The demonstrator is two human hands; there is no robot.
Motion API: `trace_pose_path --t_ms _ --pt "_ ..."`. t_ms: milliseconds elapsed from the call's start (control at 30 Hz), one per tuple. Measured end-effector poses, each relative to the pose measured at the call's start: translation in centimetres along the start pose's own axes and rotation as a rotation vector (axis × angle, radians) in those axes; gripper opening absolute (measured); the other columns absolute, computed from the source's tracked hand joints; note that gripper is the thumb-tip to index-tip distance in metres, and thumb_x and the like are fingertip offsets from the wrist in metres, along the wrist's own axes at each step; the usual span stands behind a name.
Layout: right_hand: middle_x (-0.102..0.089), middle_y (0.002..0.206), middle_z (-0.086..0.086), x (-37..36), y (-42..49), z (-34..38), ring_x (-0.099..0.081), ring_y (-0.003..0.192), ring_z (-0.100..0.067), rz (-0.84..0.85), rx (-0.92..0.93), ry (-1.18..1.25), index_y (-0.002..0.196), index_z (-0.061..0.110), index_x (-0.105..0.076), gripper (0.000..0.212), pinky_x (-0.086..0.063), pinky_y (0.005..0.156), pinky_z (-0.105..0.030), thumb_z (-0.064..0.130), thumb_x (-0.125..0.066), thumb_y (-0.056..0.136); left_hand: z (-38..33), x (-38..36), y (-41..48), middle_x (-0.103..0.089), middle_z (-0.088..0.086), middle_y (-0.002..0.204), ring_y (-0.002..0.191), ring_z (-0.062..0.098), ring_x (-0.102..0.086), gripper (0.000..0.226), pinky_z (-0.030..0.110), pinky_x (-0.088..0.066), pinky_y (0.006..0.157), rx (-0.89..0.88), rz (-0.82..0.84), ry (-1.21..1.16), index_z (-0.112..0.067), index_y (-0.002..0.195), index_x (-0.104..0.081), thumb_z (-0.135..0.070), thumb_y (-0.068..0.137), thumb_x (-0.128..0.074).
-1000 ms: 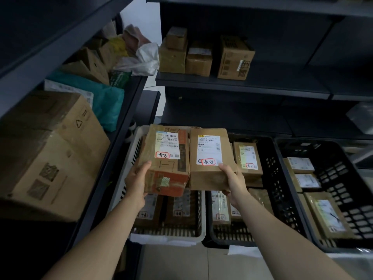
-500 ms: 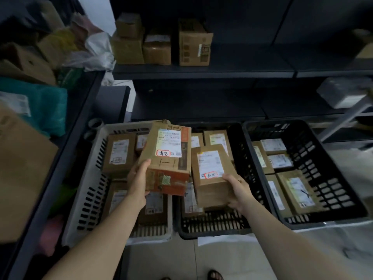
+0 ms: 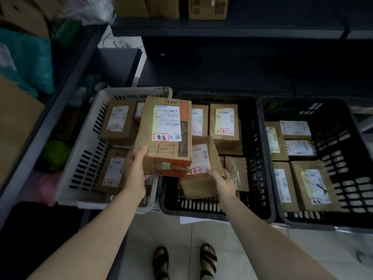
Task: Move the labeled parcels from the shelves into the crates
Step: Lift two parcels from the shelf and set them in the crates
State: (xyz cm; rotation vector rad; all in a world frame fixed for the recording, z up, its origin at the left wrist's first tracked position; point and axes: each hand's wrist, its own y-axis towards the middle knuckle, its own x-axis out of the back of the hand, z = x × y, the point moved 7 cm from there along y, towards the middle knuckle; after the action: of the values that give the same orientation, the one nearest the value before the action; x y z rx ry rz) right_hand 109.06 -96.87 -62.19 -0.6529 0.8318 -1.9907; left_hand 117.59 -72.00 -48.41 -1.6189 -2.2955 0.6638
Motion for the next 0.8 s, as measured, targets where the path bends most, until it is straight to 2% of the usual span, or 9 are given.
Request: trace_pose_path --t_ms 67,167,300,433,533,600,667,733,800 --pt "-0.026 0.146 -0.008 1.6 0.4 -0.1 -0.039 0.127 -0.033 -0.050 0.016 0.003 0.144 0.036 -0.039 0.094 -0.040 0.105 -0.051 0.060 -0.075 0.060 0.3 -1.0 -0.6 -0.066 -0.009 0.089 0.076 0.002 -0.063 0.016 0.029 -0.048 0.063 -0.018 0.014 -0.001 -0.026 0.108 -0.055 -0.026 0.092 -0.055" --pt "-0.024 0.145 -0.011 4.6 1.1 -0.2 -0.039 0.121 -0.033 -0.123 0.009 0.014 0.146 0.032 -0.036 0.081 -0.040 0.104 -0.050 0.050 -0.072 0.075 0.5 -2.7 -1.5 -0.067 -0.014 0.083 0.069 -0.004 -0.066 0.021 0.025 -0.049 0.061 -0.044 0.059 0.020 -0.026 0.114 -0.054 -0.024 0.094 -0.052" --pt "-0.034 0.137 -0.008 6.5 1.5 0.4 -0.046 0.115 -0.034 -0.099 0.022 -0.045 0.140 0.037 -0.044 0.096 -0.045 0.099 -0.053 0.066 -0.069 0.052 0.9 -4.4 -1.6 -0.066 -0.009 0.091 0.079 0.002 -0.065 0.033 0.025 -0.051 0.064 -0.030 0.086 0.053 -0.022 0.126 -0.054 -0.024 0.093 -0.054" --pt "-0.033 0.139 -0.008 7.9 1.2 1.2 -0.044 0.117 -0.034 -0.114 0.025 -0.055 0.142 0.036 -0.044 0.089 -0.044 0.101 -0.052 0.061 -0.070 0.060 1.2 -5.2 -1.7 -0.065 -0.006 0.097 0.088 0.008 -0.062 0.035 0.029 -0.049 0.068 -0.014 0.106 0.061 -0.024 0.128 -0.053 -0.026 0.093 -0.054" --pt "-0.034 0.140 -0.008 8.0 0.9 1.1 -0.046 0.116 -0.033 -0.105 -0.002 -0.009 0.143 0.036 -0.041 0.106 -0.045 0.100 -0.053 0.068 -0.068 0.045 1.6 -5.2 -1.5 -0.064 -0.009 0.095 0.089 0.009 -0.060 0.034 0.032 -0.049 0.072 0.016 0.071 0.035 -0.028 0.126 -0.053 -0.029 0.092 -0.056" --pt "-0.035 0.140 -0.008 7.1 1.1 0.3 -0.046 0.117 -0.033 -0.059 -0.034 0.038 0.144 0.036 -0.038 0.111 -0.044 0.100 -0.054 0.067 -0.070 0.042 1.8 -4.7 -1.2 -0.064 -0.007 0.099 0.093 0.011 -0.059 0.035 0.038 -0.050 0.082 0.024 0.045 0.031 -0.027 0.125 -0.054 -0.032 0.090 -0.057" --pt "-0.040 0.141 -0.006 5.5 0.8 -0.2 -0.047 0.120 -0.031 0.007 -0.057 0.087 0.143 0.037 -0.037 0.110 -0.043 0.101 -0.054 0.066 -0.075 0.043 1.8 -4.0 -0.9 -0.064 -0.004 0.105 0.097 0.012 -0.060 0.034 0.039 -0.050 0.085 0.018 0.032 0.029 -0.027 0.123 -0.054 -0.034 0.090 -0.057" --pt "-0.046 0.138 -0.007 3.8 0.4 -0.4 -0.048 0.120 -0.029 0.055 -0.041 0.111 0.141 0.036 -0.039 0.098 -0.041 0.103 -0.053 0.061 -0.078 0.053 1.4 -3.2 -0.7 -0.063 -0.005 0.103 0.093 0.008 -0.060 0.030 0.034 -0.050 0.078 -0.005 0.013 0.012 -0.026 0.121 -0.053 -0.032 0.091 -0.055" --pt "-0.048 0.136 -0.007 2.0 0.5 -0.7 -0.049 0.120 -0.028 0.090 -0.030 0.128 0.142 0.035 -0.039 0.097 -0.042 0.104 -0.052 0.057 -0.078 0.056 1.0 -2.3 -0.4 -0.063 -0.007 0.100 0.091 0.006 -0.060 0.028 0.033 -0.051 0.075 -0.028 -0.007 0.006 -0.026 0.119 -0.053 -0.032 0.092 -0.055"
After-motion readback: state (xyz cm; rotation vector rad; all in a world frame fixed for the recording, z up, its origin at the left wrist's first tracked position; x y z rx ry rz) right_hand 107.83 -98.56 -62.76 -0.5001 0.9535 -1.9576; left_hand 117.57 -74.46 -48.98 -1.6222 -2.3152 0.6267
